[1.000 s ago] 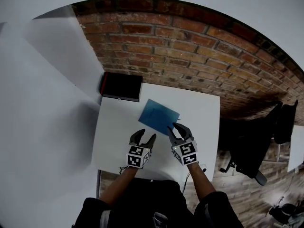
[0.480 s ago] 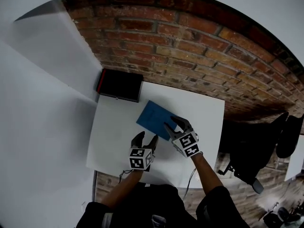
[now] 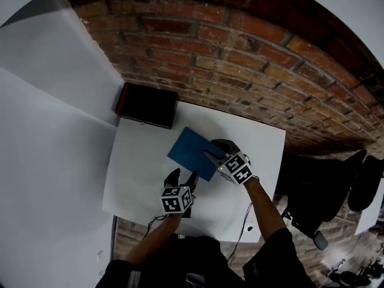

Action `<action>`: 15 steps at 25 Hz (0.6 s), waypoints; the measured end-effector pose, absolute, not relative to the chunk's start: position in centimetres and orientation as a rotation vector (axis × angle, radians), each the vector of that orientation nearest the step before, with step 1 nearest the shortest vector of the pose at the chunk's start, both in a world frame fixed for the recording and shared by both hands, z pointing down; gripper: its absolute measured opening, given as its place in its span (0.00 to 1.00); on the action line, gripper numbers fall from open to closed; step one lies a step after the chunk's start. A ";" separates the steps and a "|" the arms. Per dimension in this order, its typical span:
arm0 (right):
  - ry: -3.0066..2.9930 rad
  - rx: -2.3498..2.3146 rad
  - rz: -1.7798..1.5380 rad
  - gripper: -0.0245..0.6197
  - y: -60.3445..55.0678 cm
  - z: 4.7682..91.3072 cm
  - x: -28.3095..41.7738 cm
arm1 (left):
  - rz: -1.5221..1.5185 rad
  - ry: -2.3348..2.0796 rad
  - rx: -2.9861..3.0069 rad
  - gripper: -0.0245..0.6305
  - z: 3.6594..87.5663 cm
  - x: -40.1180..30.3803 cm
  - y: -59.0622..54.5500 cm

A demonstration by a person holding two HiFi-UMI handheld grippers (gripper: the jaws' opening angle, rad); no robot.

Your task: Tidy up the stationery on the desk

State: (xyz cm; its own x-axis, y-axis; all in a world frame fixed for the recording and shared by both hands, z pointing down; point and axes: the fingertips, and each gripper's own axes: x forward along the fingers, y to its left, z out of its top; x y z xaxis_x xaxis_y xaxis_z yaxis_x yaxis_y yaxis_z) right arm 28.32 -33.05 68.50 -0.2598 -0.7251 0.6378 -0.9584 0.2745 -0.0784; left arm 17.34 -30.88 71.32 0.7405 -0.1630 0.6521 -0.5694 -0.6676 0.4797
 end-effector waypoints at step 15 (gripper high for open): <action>-2.066 1.364 0.828 0.29 -35.2 73.8 28.9 | 0.760 -0.611 2.047 0.50 74.5 18.7 -30.5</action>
